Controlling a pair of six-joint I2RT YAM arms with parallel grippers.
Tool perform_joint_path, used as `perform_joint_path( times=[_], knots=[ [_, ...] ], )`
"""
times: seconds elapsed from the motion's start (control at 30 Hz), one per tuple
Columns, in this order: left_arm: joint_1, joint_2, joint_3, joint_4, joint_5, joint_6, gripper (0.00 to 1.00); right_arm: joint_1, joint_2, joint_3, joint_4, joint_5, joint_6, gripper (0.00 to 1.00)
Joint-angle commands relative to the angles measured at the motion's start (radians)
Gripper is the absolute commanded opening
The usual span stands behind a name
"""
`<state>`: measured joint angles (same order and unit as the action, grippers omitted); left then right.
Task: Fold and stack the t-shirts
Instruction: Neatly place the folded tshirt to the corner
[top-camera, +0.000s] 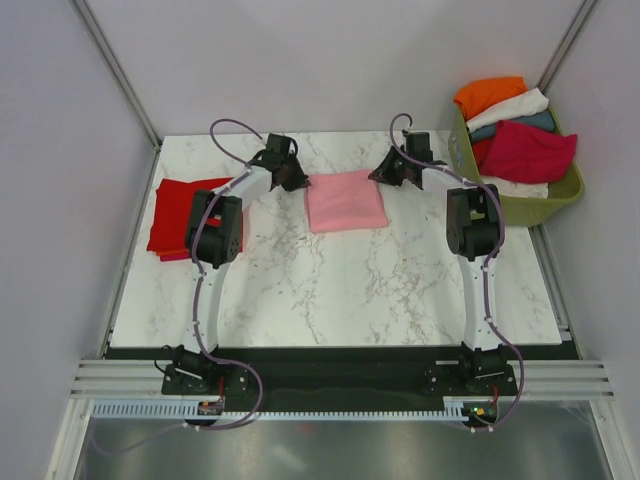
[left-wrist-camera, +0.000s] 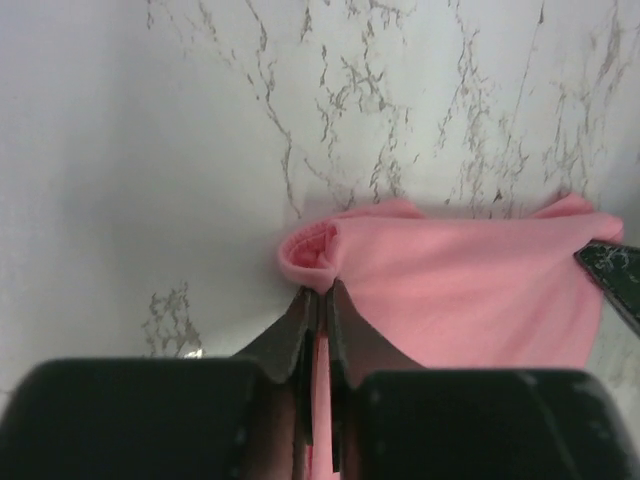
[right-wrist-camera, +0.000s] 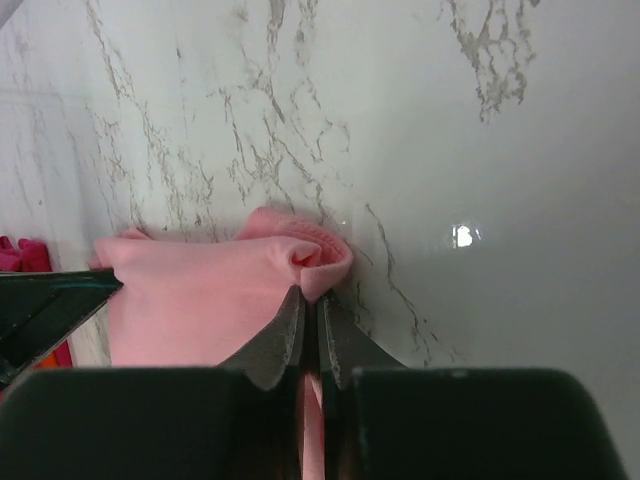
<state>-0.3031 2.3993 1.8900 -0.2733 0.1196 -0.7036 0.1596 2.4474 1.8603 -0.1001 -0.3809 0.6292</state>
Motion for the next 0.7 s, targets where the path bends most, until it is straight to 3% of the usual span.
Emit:
perform_joint_path(
  times=[0.0, 0.07, 0.43, 0.67],
  knots=[
    [-0.004, 0.043, 0.043, -0.001, 0.015, -0.004, 0.02, 0.003, 0.036, 0.033, -0.059, 0.013, -0.008, 0.08],
    [-0.002, 0.034, 0.044, 0.000, 0.009, 0.001, 0.02, 0.003, 0.010, 0.027, -0.061, 0.011, -0.010, 0.00],
    [-0.001, -0.219, -0.093, -0.009, -0.078, 0.088, 0.02, 0.027, -0.232, -0.082, -0.058, 0.005, -0.023, 0.00],
    [0.050, -0.509, -0.236, -0.049, -0.101, 0.125, 0.02, 0.132, -0.422, -0.136, -0.090, 0.040, -0.040, 0.00]
  ],
)
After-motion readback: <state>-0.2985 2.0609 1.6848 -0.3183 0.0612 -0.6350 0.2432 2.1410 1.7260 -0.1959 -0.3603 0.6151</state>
